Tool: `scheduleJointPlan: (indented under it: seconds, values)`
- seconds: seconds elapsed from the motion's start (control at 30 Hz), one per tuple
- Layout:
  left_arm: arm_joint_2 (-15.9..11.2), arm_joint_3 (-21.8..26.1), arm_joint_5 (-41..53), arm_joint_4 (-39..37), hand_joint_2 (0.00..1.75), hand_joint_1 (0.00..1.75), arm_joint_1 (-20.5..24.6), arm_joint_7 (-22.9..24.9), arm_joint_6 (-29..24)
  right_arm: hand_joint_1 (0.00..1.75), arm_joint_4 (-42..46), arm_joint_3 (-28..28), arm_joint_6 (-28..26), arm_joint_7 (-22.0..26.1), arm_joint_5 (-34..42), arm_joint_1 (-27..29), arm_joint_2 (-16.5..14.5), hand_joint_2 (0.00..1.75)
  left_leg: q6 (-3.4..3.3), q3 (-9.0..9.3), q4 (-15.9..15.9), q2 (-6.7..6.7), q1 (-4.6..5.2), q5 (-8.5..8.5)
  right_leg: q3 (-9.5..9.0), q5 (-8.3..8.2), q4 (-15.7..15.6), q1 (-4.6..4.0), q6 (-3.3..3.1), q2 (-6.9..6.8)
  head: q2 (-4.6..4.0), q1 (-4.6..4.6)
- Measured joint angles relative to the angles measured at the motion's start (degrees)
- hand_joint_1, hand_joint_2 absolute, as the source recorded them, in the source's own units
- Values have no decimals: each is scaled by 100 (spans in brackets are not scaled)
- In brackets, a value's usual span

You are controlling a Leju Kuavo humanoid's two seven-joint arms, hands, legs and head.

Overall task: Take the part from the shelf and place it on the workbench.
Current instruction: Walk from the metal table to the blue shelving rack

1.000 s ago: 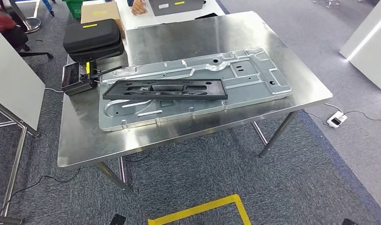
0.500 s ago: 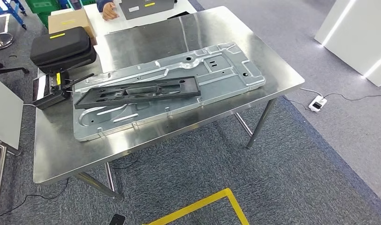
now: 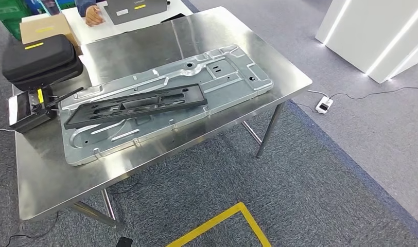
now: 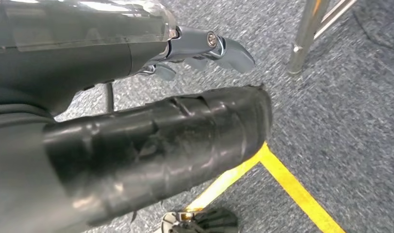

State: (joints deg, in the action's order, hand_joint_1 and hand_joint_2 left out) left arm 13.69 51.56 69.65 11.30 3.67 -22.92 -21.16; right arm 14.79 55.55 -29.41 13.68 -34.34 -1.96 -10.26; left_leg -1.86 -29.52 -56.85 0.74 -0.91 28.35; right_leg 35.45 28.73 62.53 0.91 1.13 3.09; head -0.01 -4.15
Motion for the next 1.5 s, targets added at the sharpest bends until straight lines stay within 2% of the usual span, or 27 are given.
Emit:
scheduleJointPlan:
  seconds: [0.07,0.13,0.17,0.2,0.23,0.3,0.33,0.4,0.47,0.57,0.63,0.7,0.77,0.83,0.9,0.97,1.0,1.07,1.13,1.17,1.2,1.23,1.3,1.33,1.4,1.47,1.5]
  values:
    - [-2,4,2,0,0,0,-19,10,-2,0,-16,-3,33,-29,-39,-7,-42,0,-42,-4,7,-115,15,-8,317,385,705,1,31,-188,1,-3]
    - [-3,6,3,0,0,0,-35,21,-2,0,-28,-5,50,-38,-63,-5,-69,0,-48,-10,-1,-229,34,0,544,554,1220,11,57,-247,1,-2]
    - [-3,7,3,0,0,0,-35,24,-2,0,-32,-6,52,-40,-72,2,-78,0,-43,-7,-5,-279,38,9,512,479,1186,14,59,-265,0,-2]
    - [-3,7,4,0,0,0,-33,26,-2,0,-34,-6,52,-40,-79,7,-82,0,-36,3,-10,-322,40,20,369,318,935,15,52,-293,0,-2]
    - [-3,7,6,0,0,0,-31,26,-3,0,-36,-6,55,-39,-90,9,-85,0,-22,18,-16,-365,42,36,139,125,516,8,29,-380,1,-3]
    - [-3,8,9,0,0,0,-30,15,-7,0,-37,-10,65,-27,-109,-7,-91,0,27,44,-37,-437,68,75,-217,-92,-162,-43,-46,-564,1,-1]
    - [-4,9,9,0,0,0,-27,4,-9,0,-37,-14,70,-15,-118,-15,-96,0,53,52,-44,-472,81,90,-291,-117,-326,-69,-82,-620,1,0]
    - [-4,9,10,0,0,0,-15,-17,-14,0,-38,-20,75,18,-125,-17,-103,0,102,66,-40,-537,92,106,-279,-119,-362,-78,-141,-548,1,3]
    - [-7,10,14,0,0,0,-9,-27,-16,0,-40,-21,78,49,-127,-14,-110,0,156,36,-153,-453,79,219,-287,-148,-411,-48,-203,-466,0,3]
    - [-10,11,16,0,0,0,-24,-29,-18,0,-41,-24,78,66,-127,-31,-121,0,212,-366,-1062,-178,52,739,-287,-178,-440,-25,-267,-335,1,4]
    - [-11,11,16,0,0,0,-38,-26,-17,0,-42,-26,78,66,-126,-31,-125,0,234,-631,-1602,-131,39,876,-281,-177,-425,-25,-273,-225,1,4]
    - [-12,11,16,0,0,0,-40,-23,-16,0,-43,-26,78,65,-124,-27,-133,0,238,-541,-1333,-114,19,564,-283,-171,-399,-18,-266,-102,1,4]
    - [-16,13,16,0,0,0,-40,-22,-14,0,-43,-25,77,63,-121,-30,-148,0,219,-242,-595,34,-6,176,-272,-154,-355,-21,-234,16,1,3]
    - [-21,17,17,0,0,0,-32,-22,-9,0,-44,-25,76,60,-120,-31,-156,0,191,-88,-192,185,-7,68,-228,-154,-322,-24,-173,106,0,2]
    - [-21,20,18,0,0,0,-21,-21,-5,0,-46,-25,74,54,-121,-12,-156,0,138,-74,-136,166,7,73,-189,-179,-326,-10,-95,170,0,2]
    - [-19,22,16,0,0,0,-21,-22,-2,0,-49,-25,73,48,-122,5,-156,0,57,-56,-81,72,-4,29,-129,-98,-211,-5,-36,42,0,-1]
    - [-19,24,16,0,0,0,-23,-23,-1,0,-50,-25,73,47,-122,4,-156,0,21,-51,-55,17,-15,10,-40,30,-14,-7,-16,-64,1,-3]
    - [-20,28,16,0,0,0,-30,-25,2,0,-50,-25,74,46,-122,-2,-156,0,-13,-54,-47,-99,0,8,276,394,665,-8,17,-222,1,-7]
    - [-20,32,16,0,0,0,-35,-25,5,0,-53,-25,75,40,-122,-1,-156,0,-21,-55,-52,-219,15,17,510,551,1179,3,42,-245,0,-5]
    - [-20,33,16,0,0,0,-33,-25,6,0,-55,-25,75,37,-122,3,-156,0,-19,-51,-55,-272,18,24,484,472,1152,5,45,-258,1,-5]
    - [-20,33,16,0,0,0,-29,-25,7,0,-57,-25,76,32,-123,7,-156,0,-11,-40,-58,-319,19,35,339,301,893,4,38,-294,1,-5]
    - [-20,33,16,0,0,0,-26,-25,7,0,-58,-24,76,30,-124,8,-156,0,1,-25,-62,-363,21,49,124,115,498,-3,18,-373,0,-7]
    - [-20,34,15,0,0,0,-24,-26,7,0,-58,-23,76,28,-126,-1,-156,0,47,-3,-79,-442,48,83,-215,-96,-166,-56,-48,-554,1,-4]
    - [-20,35,14,0,0,0,-22,-26,7,0,-58,-23,76,28,-126,-5,-156,0,70,4,-82,-481,61,95,-274,-112,-307,-81,-79,-600,1,-2]
    - [-14,35,12,0,0,0,-10,-27,7,0,-58,-21,76,28,-127,0,-156,0,118,19,-71,-551,74,104,-261,-117,-350,-95,-141,-536,1,3]
    - [-8,36,9,0,0,0,0,-29,7,0,-58,-18,90,28,-126,8,-156,0,169,-16,-197,-453,61,221,-274,-149,-404,-69,-208,-455,1,4]
    - [-7,37,7,0,0,0,-1,-31,7,0,-58,-15,114,28,-125,6,-156,0,190,-104,-410,-352,54,368,-283,-166,-431,-52,-245,-417,1,4]
